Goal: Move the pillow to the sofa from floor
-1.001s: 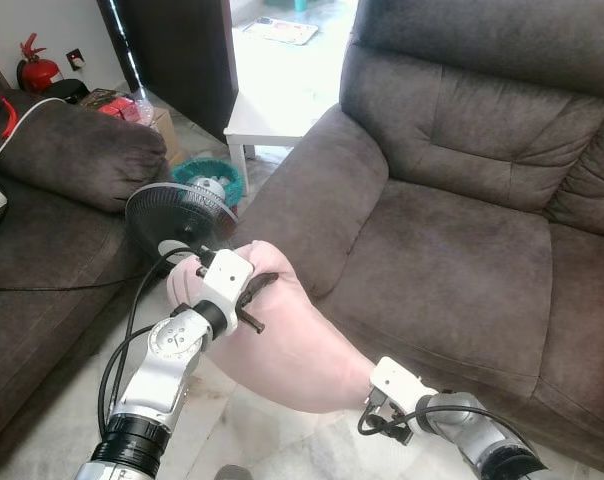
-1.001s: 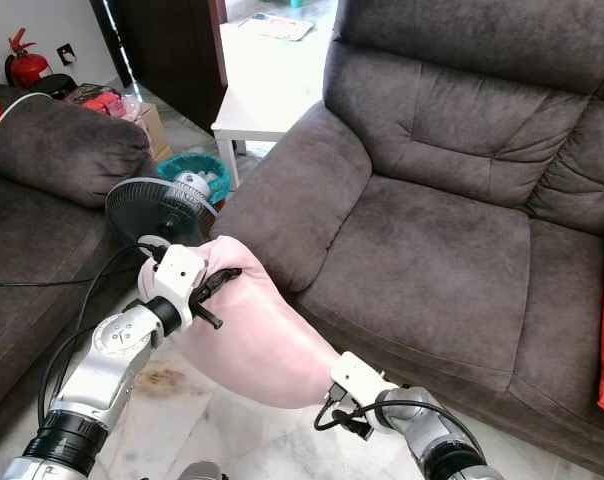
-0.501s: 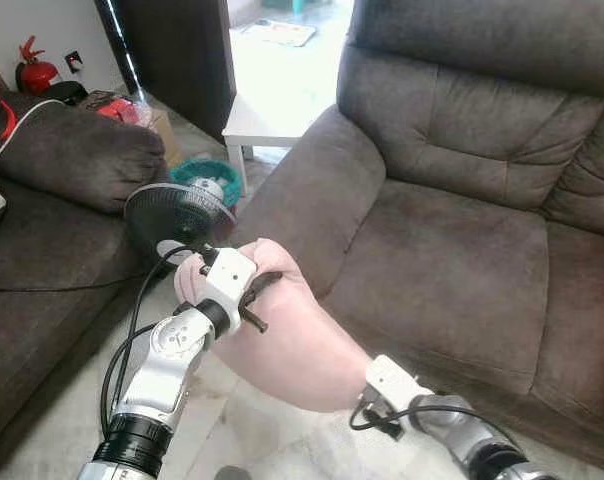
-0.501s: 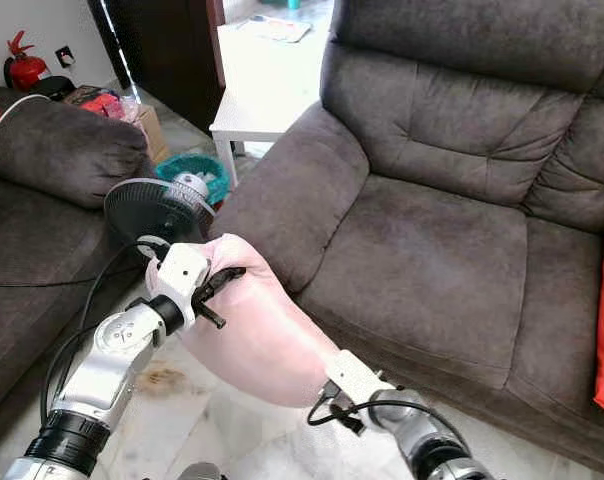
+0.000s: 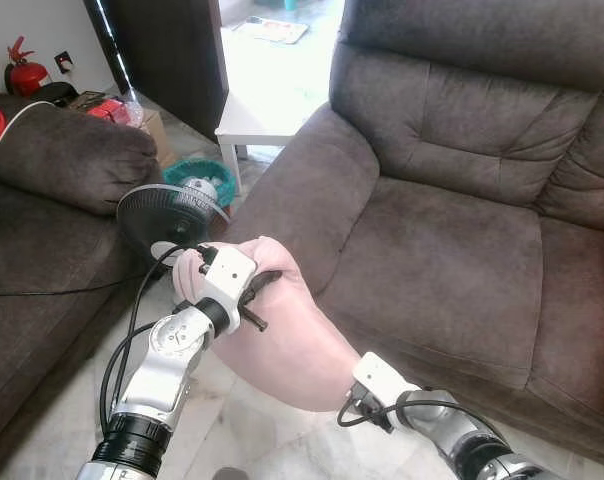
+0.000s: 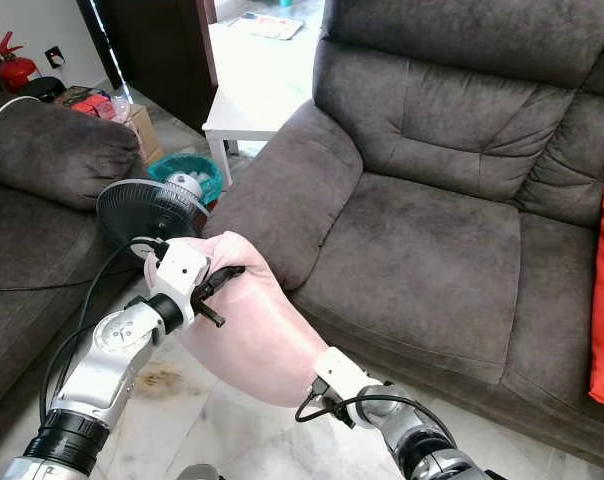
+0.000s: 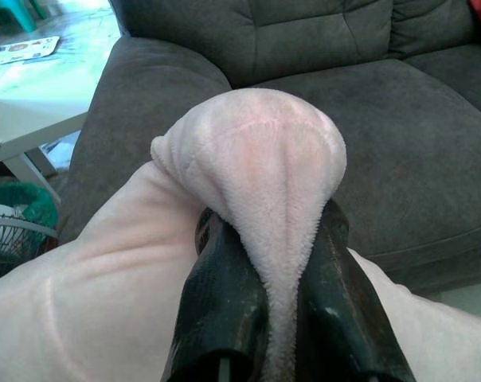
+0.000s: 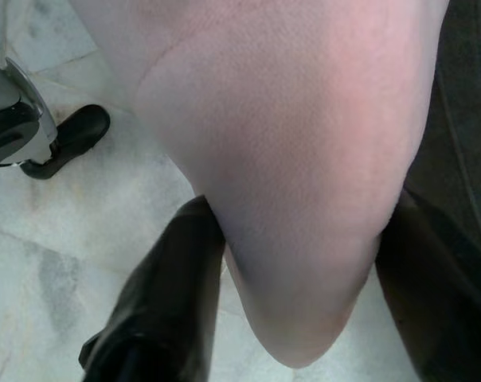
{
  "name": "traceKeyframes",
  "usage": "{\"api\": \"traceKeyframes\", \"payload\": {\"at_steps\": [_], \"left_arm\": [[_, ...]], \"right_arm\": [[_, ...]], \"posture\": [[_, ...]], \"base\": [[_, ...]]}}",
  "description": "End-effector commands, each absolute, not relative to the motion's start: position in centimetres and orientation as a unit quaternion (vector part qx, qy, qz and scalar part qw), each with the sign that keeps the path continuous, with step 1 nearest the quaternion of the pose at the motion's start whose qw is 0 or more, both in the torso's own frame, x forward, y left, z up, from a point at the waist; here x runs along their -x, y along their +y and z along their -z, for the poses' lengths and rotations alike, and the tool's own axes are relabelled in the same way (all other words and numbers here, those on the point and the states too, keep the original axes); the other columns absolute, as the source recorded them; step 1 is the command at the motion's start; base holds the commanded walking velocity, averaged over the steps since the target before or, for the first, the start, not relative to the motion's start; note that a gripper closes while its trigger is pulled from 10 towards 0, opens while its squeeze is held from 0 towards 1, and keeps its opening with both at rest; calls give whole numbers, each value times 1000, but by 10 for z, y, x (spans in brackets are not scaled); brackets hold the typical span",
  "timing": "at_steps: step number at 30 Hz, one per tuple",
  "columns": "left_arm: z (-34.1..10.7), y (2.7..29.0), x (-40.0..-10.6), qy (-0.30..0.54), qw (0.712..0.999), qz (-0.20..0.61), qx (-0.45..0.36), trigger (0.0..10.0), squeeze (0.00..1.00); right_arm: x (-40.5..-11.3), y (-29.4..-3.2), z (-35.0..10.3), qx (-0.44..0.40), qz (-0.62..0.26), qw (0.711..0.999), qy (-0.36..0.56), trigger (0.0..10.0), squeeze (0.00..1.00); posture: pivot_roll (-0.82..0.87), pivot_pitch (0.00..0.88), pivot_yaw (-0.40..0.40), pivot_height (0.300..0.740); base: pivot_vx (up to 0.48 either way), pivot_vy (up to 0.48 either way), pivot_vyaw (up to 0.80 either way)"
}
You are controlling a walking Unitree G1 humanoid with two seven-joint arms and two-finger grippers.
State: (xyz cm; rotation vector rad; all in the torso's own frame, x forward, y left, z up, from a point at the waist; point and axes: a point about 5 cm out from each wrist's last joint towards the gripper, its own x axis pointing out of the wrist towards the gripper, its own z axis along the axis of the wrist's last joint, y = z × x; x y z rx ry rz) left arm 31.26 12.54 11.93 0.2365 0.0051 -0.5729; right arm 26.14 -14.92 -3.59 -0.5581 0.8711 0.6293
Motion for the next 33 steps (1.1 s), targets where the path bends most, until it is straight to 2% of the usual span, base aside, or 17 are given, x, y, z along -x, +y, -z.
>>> {"api": "traceKeyframes", "payload": {"at_steps": [1,17,20,27,33], "left_arm": [[-146,121,-316,-57,949,288,-115,10000,0],[-149,122,-319,-62,952,278,-115,10000,0],[-148,123,-319,-61,952,276,-115,10000,0],[-142,124,-317,-52,953,274,-118,10000,0],[-132,128,-314,-29,955,267,-126,10000,0]], "right_arm": [[-264,-143,35,268,-300,819,410,0,0],[-269,-148,32,277,-282,822,410,0,0],[-277,-153,26,279,-272,827,405,0,0],[-275,-157,27,253,-259,843,398,0,0],[-280,-142,23,215,-239,867,381,0,0]], "posture": [[168,92,5,740],[165,72,3,740],[164,74,2,740],[162,85,1,740],[164,91,-1,740]], "base": [[0,0,0],[0,0,0],[0,0,0],[0,0,0],[0,0,0]]}}
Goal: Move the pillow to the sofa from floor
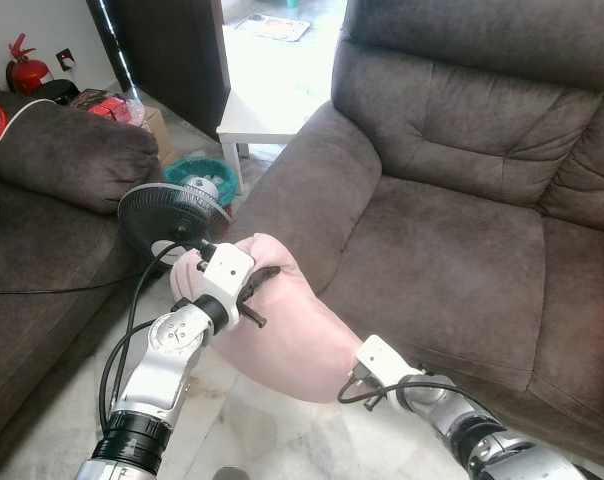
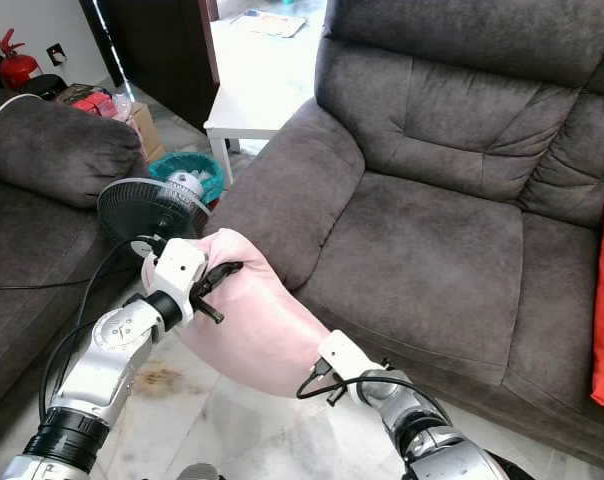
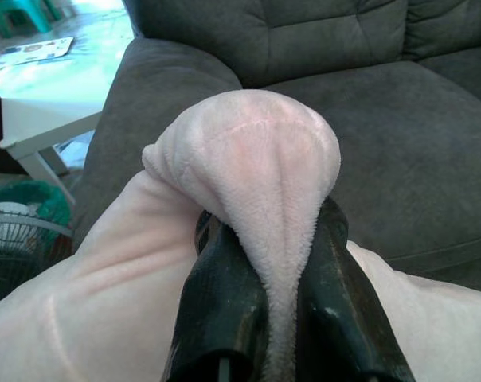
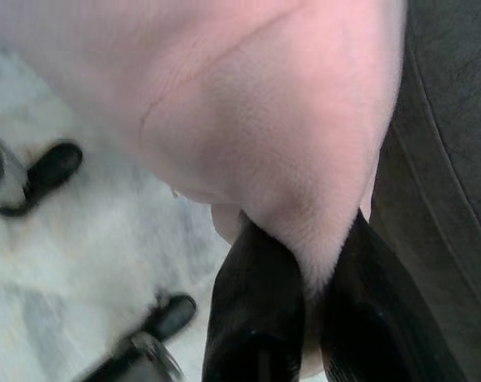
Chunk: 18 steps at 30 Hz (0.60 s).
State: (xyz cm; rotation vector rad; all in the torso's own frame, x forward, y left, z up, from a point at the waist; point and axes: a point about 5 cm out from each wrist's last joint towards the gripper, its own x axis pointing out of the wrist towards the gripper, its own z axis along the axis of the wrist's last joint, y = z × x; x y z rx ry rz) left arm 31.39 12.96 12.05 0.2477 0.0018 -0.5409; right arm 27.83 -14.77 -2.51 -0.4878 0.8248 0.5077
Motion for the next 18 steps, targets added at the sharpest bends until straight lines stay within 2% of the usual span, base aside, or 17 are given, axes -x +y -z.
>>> {"api": "traceKeyframes", "payload": {"at_steps": [1,7,11,14,18], "left_arm": [[-125,129,-312,-14,955,263,-134,10000,0],[-103,136,-307,23,964,226,-141,10000,0],[-99,147,-310,33,972,175,-151,10000,0],[-100,153,-311,30,979,139,-149,10000,0],[-100,155,-311,21,983,110,-144,10000,0]], "right_arm": [[-280,-142,23,196,-225,878,375,0,0],[-275,-164,24,125,-176,913,346,0,0],[-279,-181,14,85,-140,945,282,0,0],[-272,-208,6,46,-119,964,231,0,0],[-272,-213,-10,31,-115,978,169,0,0]], "posture": [[165,95,-3,740],[143,82,-4,740],[132,69,1,740],[124,58,3,740],[117,45,3,740]], "base": [[0,0,0],[0,0,0],[0,0,0],[0,0,0],[0,0,0]]}}
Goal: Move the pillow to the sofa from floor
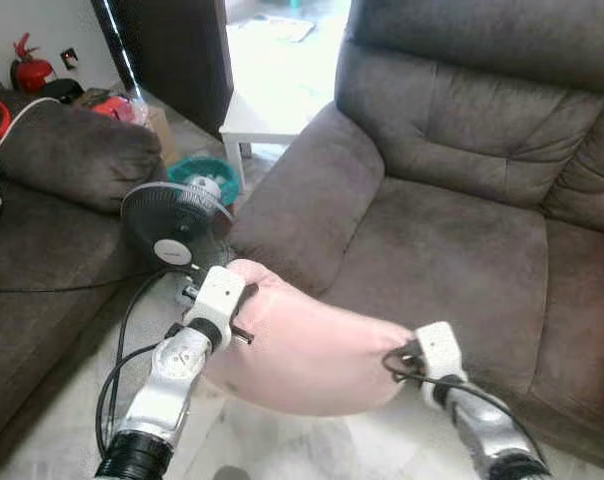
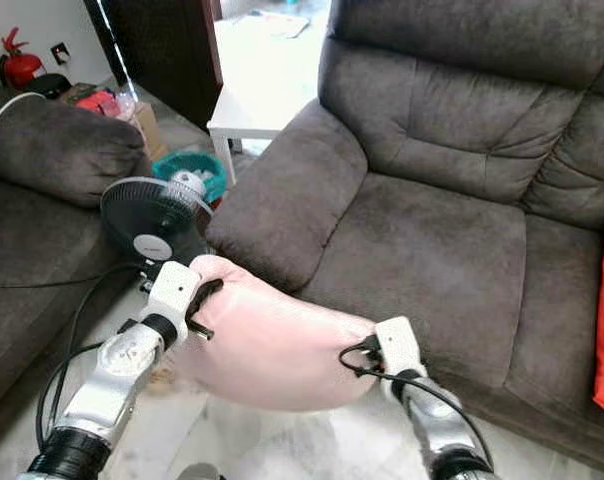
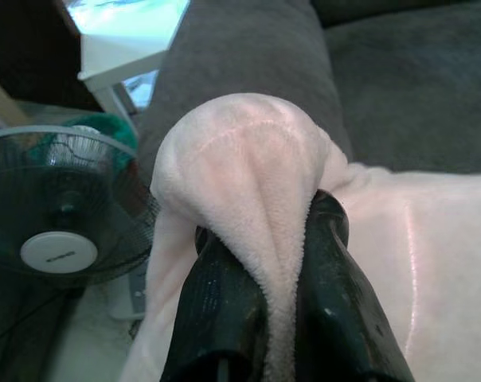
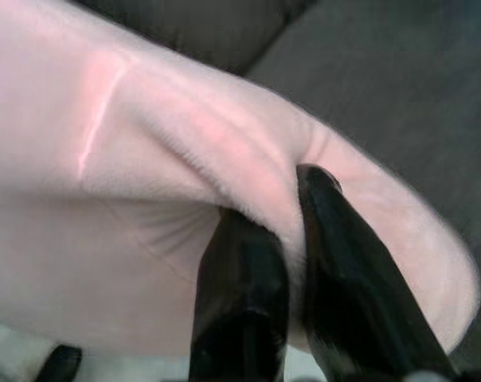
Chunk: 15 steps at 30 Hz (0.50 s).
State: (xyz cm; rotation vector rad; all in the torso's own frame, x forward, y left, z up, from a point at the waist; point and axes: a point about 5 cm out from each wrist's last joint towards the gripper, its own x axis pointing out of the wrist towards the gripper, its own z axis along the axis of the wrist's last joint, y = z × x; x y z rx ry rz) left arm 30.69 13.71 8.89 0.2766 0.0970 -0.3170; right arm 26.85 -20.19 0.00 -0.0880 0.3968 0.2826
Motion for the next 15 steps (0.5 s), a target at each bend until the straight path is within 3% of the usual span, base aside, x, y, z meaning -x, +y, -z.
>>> {"api": "traceKeyframes", "payload": {"at_steps": [1,2,3,4,5,15], "left_arm": [[-101,153,-311,14,985,101,-142,10000,0],[-101,152,-310,11,985,97,-144,10000,0],[-102,151,-310,6,985,93,-142,10000,0],[-102,151,-309,2,986,89,-142,10000,0],[-104,150,-309,-5,987,77,-138,10000,0],[-118,149,-311,-53,987,46,-142,10000,0]], "right_arm": [[-275,-206,-22,25,-108,985,135,0,0],[-276,-204,-27,19,-102,987,123,0,0],[-277,-198,-34,12,-97,990,106,3490,0],[-277,-194,-39,7,-94,991,93,3490,0],[-278,-186,-45,-4,-83,994,73,10000,0],[-283,-180,-75,-73,-25,997,-10,10000,0]], "posture": [[117,41,4,740],[117,40,4,740],[118,36,2,740],[118,36,2,740],[120,33,0,740],[131,44,-17,740]], "base": [[0,0,0],[0,0,0],[0,0,0],[0,0,0],[0,0,0],[0,0,0]]}}
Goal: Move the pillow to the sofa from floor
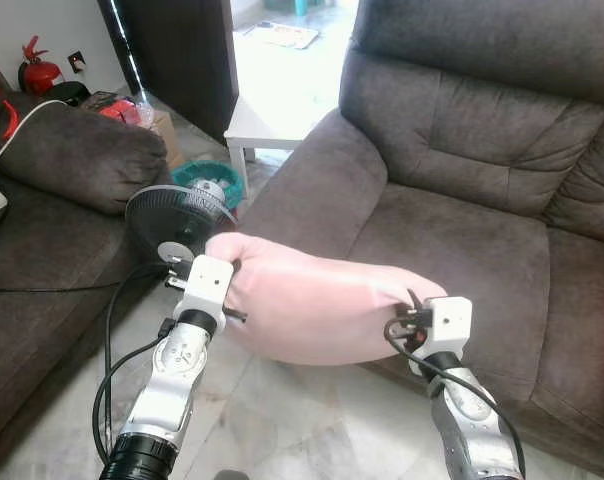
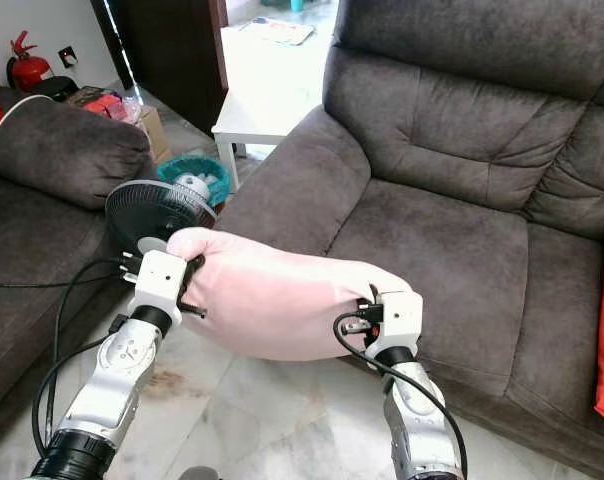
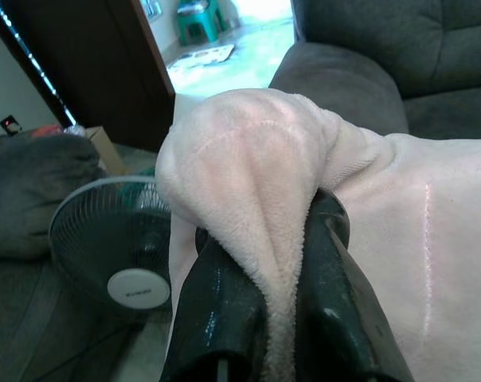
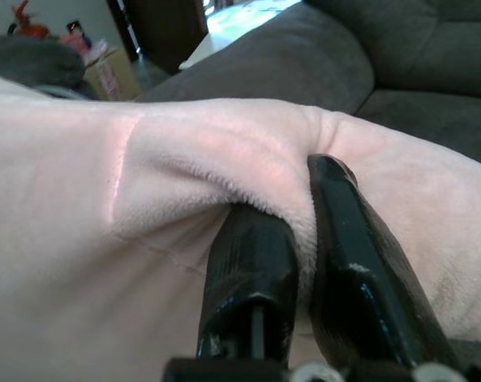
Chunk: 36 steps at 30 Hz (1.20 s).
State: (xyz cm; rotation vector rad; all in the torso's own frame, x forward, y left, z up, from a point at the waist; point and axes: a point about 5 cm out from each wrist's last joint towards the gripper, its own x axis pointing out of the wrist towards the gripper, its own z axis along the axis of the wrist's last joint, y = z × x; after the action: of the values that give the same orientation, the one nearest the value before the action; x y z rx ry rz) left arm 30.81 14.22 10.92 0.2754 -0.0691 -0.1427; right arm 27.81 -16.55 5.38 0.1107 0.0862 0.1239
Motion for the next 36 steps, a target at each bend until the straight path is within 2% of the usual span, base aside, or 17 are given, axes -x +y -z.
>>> {"api": "traceKeyframes", "payload": {"at_steps": [1,17,36], "left_arm": [[-118,149,-311,-54,988,42,-141,10000,0],[-126,146,-315,-78,985,32,-150,10000,0],[-128,146,-314,-86,985,36,-144,10000,0]], "right_arm": [[-284,-180,-77,-75,-22,997,-12,10000,0],[-283,-179,-90,-91,2,996,-19,10000,0],[-287,-177,-89,-74,-7,997,-7,10000,0]], "posture": [[131,46,-17,740],[132,82,-20,740],[138,85,-24,740]], "base": [[0,0,0],[0,0,0],[0,0,-793]]}}
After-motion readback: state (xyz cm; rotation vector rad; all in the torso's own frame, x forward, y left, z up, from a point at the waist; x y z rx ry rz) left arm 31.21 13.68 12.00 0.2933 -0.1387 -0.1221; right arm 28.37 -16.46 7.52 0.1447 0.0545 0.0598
